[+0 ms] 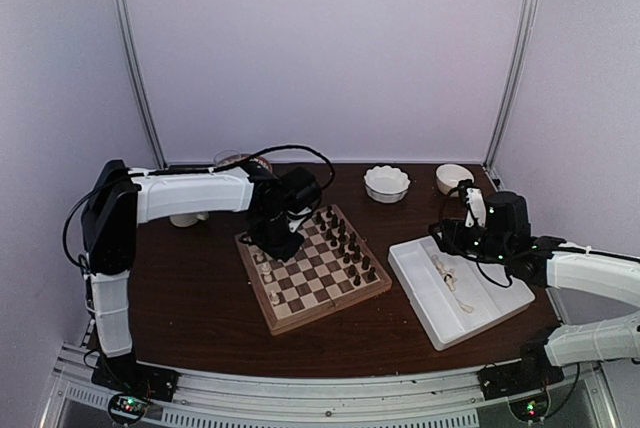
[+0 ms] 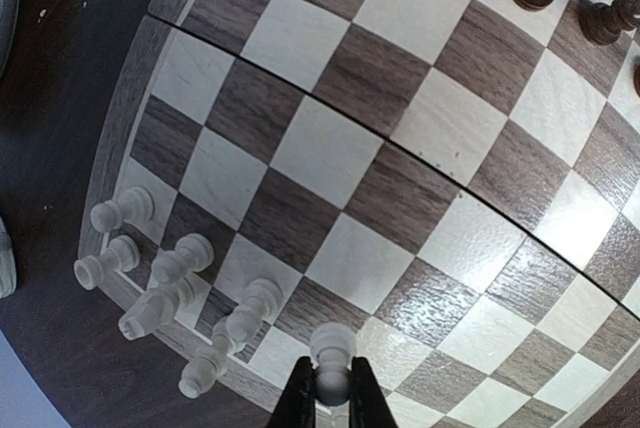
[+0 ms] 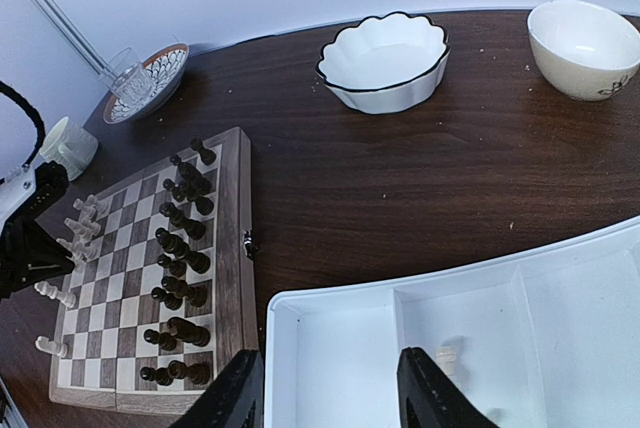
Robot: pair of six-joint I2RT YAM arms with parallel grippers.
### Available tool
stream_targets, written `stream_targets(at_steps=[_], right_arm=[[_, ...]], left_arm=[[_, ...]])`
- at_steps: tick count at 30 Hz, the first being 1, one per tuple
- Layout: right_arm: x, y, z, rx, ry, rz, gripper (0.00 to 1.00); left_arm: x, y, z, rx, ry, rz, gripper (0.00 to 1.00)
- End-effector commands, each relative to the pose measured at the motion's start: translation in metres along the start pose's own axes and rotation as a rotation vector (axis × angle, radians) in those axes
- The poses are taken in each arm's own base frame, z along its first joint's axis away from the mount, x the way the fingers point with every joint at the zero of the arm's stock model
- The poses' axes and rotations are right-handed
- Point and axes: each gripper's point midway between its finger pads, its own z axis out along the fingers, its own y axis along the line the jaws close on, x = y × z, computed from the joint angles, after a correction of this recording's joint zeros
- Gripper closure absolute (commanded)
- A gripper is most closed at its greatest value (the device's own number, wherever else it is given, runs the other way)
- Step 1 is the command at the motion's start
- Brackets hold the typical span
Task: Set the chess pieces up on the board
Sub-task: Place the pawn on d2.
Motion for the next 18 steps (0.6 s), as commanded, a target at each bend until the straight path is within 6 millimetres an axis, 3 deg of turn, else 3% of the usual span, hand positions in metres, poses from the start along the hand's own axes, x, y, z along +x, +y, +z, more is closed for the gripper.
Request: stream_targets(at_steps=[1,18], right_arm=[[-0.002,0.001,0.000,-0.001,-0.017,-0.013,0.51],[-0.002,0.001,0.001,-0.002,-0.014,-0.013,0.51]], left_arm=[[-0.003,0.008,0.004,-0.028,0.002,0.004,0.95],[0.005,0.012,0.020,-0.050,0.043,0.007,0.95]])
